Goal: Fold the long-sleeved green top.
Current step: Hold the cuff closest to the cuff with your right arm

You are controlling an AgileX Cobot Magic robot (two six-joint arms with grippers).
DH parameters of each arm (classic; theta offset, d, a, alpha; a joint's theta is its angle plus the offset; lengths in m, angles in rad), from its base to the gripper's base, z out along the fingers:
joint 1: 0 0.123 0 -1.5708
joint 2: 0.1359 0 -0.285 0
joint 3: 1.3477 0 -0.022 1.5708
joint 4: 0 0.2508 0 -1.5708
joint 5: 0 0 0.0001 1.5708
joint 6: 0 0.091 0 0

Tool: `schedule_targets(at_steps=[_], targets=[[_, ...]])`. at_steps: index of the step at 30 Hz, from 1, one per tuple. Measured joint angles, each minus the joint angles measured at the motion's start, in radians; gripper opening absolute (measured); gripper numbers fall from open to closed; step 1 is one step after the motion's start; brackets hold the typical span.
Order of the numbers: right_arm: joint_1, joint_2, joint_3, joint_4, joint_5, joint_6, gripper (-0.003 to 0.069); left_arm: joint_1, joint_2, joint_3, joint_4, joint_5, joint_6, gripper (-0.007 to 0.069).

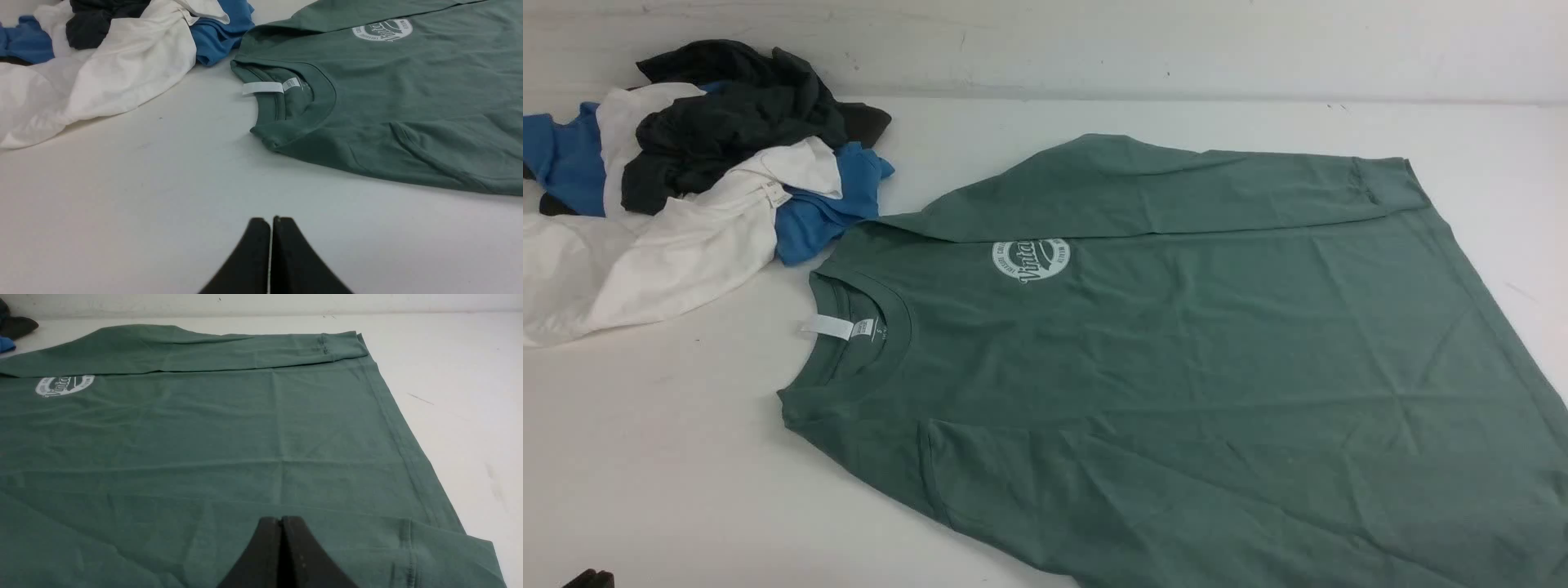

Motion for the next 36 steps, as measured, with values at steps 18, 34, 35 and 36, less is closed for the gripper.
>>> schedule_targets(at_steps=[18, 34, 35, 36], targets=[[0.000, 0.000, 0.000, 0.000, 0.000, 0.000, -0.0015, 0.000, 0.000, 0.000, 0.005, 0.000, 0.004, -0.0004], [0.000, 0.000, 0.005, 0.047, -0.032, 0.027, -0.0015, 0.000, 0.000, 0.000, 0.026, 0.000, 0.012, -0.0004], [0.000, 0.000, 0.007, 0.094, -0.051, 0.062, -0.0015, 0.000, 0.000, 0.000, 0.026, 0.000, 0.012, -0.0004], [0.000, 0.000, 0.010, 0.151, -0.072, 0.106, -0.0015, 0.000, 0.000, 0.000, 0.026, 0.000, 0.012, -0.0004]])
